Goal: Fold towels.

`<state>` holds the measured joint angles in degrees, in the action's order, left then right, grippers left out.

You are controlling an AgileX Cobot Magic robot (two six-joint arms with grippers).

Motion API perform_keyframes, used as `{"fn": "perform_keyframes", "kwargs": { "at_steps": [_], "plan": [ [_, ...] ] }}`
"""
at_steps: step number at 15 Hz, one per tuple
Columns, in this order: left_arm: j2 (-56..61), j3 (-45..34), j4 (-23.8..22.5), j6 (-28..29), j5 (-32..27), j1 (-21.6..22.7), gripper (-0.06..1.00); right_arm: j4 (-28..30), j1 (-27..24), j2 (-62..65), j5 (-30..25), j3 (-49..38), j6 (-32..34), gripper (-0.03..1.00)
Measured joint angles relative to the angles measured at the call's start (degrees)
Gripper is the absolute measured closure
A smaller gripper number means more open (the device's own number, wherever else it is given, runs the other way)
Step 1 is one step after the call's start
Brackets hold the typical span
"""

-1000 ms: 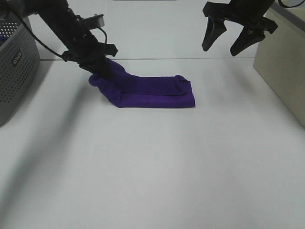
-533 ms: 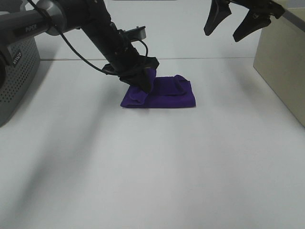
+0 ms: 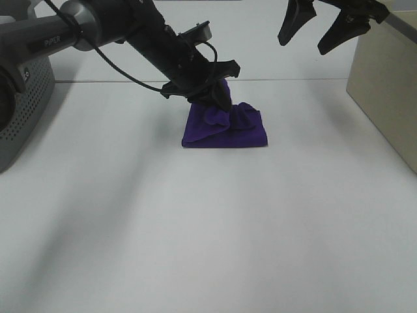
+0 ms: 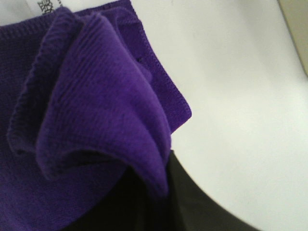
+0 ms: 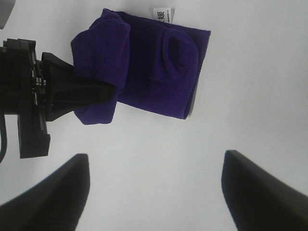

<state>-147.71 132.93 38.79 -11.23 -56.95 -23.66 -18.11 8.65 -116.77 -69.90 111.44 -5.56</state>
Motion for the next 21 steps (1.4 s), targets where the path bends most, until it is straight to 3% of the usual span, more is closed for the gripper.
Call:
{"fn": "perform_keyframes", "kwargs": {
  "at_steps": [3, 4, 6, 8, 12, 15, 18, 21],
  "plan": [
    [-0.11, 0.0, 0.92, 0.11, 4.7, -0.97, 0.86, -0.11, 0.0, 0.0, 0.0, 0.0, 0.0, 0.22],
    [-0.11, 0.0, 1.09, 0.11, 5.61, -1.09, 0.78, -0.17, 0.0, 0.0, 0.0, 0.0, 0.0, 0.22],
    [-0.11, 0.0, 3.78, 0.11, 8.42, -1.49, 0.46, -1.26, 0.0, 0.0, 0.0, 0.0, 0.0, 0.22],
    [-0.11, 0.0, 7.91, -2.29, 9.68, -2.46, 0.29, -2.64, 0.0, 0.29, 0.0, 0.0, 0.0, 0.22],
    [0.0, 0.0, 8.82, -7.05, 7.96, -2.12, 0.24, -2.69, 0.0, 3.9, 0.0, 0.0, 0.0, 0.22],
    [2.35, 0.0, 2.52, -5.84, 2.69, 1.66, 0.23, -2.46, 0.0, 4.18, 0.0, 0.0, 0.0, 0.22],
    [7.68, 0.0, -10.2, 1.89, -3.21, 6.07, 0.18, 0.63, 0.0, 4.24, 0.0, 0.0, 0.8, 0.21],
    [11.97, 0.0, -23.66, 7.62, -10.26, 7.45, 0.17, 6.59, 0.0, 5.56, -0.06, 0.0, 4.76, 0.18]
  ]
}}
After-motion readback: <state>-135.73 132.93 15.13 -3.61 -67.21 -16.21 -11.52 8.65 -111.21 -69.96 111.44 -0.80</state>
